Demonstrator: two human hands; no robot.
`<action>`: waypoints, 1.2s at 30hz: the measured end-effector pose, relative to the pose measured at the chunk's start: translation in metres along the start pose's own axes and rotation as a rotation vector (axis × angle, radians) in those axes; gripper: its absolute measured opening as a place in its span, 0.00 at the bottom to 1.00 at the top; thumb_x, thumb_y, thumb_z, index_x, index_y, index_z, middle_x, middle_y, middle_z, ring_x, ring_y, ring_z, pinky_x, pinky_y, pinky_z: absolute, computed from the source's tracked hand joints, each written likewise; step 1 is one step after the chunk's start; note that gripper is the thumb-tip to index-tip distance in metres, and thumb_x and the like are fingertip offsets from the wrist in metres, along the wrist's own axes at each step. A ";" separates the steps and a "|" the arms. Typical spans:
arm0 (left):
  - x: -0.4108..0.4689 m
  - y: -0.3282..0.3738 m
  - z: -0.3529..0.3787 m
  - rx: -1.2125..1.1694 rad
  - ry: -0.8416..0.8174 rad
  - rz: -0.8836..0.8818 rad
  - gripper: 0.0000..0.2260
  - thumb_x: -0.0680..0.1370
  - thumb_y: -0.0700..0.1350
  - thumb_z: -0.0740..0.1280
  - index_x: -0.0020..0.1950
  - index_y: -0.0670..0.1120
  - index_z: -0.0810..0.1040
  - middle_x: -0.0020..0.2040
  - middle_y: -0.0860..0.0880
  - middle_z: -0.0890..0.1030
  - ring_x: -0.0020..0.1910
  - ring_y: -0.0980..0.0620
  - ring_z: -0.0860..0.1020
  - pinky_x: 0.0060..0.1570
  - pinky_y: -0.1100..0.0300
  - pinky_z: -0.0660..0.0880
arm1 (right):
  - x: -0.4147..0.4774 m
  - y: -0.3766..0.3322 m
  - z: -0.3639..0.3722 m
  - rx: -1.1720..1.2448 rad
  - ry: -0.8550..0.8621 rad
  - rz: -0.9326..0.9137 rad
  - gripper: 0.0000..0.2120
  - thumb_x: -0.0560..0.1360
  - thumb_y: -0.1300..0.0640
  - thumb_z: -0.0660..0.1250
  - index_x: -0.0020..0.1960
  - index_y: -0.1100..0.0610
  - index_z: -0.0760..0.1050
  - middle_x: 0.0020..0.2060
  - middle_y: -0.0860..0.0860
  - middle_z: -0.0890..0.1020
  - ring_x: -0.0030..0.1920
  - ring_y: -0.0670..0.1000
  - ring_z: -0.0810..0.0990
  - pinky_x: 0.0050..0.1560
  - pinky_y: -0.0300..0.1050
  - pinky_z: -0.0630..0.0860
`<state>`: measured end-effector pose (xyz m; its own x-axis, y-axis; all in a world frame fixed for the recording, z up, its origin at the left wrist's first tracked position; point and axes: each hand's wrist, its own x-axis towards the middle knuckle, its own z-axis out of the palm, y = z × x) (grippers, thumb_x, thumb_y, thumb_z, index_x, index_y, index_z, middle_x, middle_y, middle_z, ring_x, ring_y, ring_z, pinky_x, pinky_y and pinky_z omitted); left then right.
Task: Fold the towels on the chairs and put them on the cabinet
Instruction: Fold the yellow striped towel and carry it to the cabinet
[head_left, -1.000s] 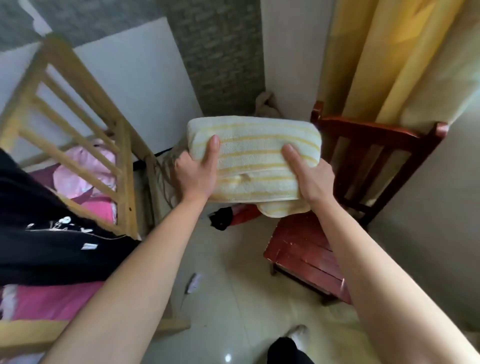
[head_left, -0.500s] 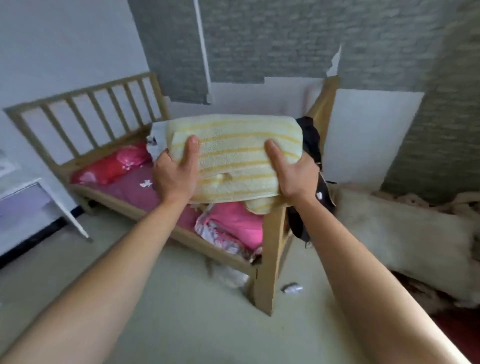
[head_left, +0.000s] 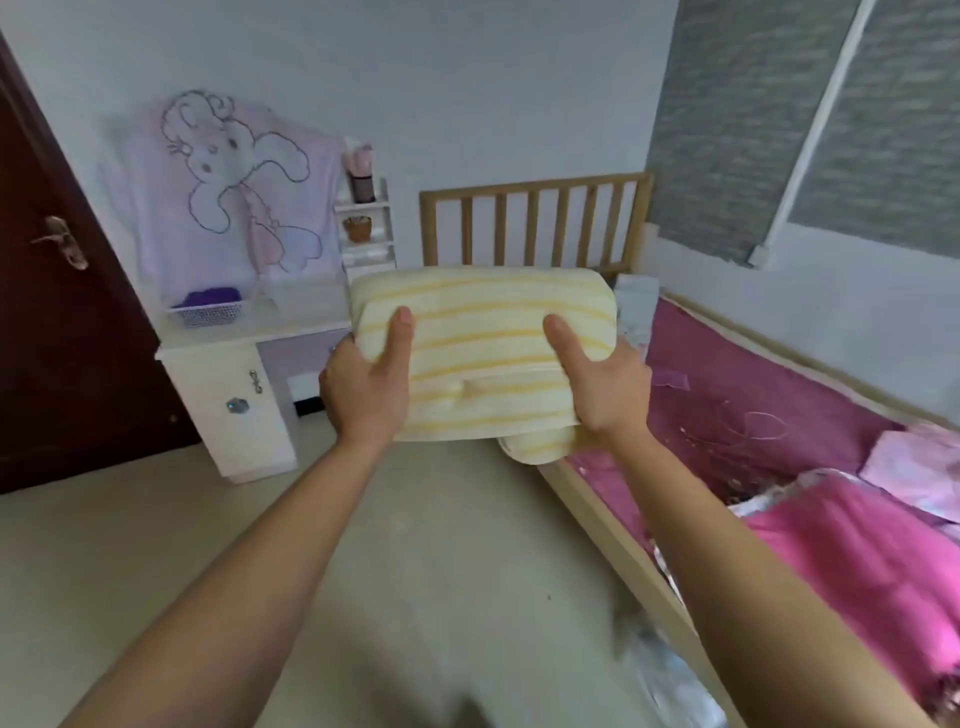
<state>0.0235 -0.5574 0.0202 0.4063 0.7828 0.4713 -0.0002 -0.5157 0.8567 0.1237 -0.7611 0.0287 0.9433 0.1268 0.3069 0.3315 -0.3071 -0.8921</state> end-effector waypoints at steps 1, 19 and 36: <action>0.021 -0.013 0.004 -0.002 0.015 -0.009 0.29 0.71 0.74 0.58 0.48 0.51 0.81 0.44 0.53 0.82 0.47 0.51 0.80 0.45 0.60 0.71 | 0.017 0.001 0.023 0.022 -0.015 0.011 0.27 0.64 0.21 0.64 0.45 0.43 0.80 0.42 0.40 0.84 0.48 0.46 0.82 0.53 0.47 0.78; 0.442 -0.227 0.066 0.104 0.200 -0.184 0.31 0.72 0.75 0.57 0.45 0.49 0.82 0.42 0.51 0.83 0.45 0.49 0.80 0.49 0.53 0.76 | 0.337 -0.061 0.429 -0.036 -0.302 -0.024 0.37 0.62 0.18 0.61 0.45 0.50 0.81 0.40 0.46 0.84 0.47 0.53 0.82 0.51 0.48 0.78; 0.790 -0.422 0.207 0.114 -0.049 -0.299 0.27 0.74 0.71 0.60 0.51 0.48 0.77 0.46 0.50 0.80 0.46 0.49 0.78 0.49 0.56 0.73 | 0.603 -0.046 0.732 -0.136 -0.266 0.097 0.34 0.62 0.18 0.61 0.46 0.46 0.79 0.45 0.49 0.84 0.49 0.54 0.82 0.57 0.55 0.79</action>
<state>0.5341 0.2069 -0.0123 0.4165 0.8893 0.1890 0.2272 -0.3031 0.9255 0.6636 0.0200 0.0122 0.9386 0.3273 0.1088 0.2563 -0.4507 -0.8551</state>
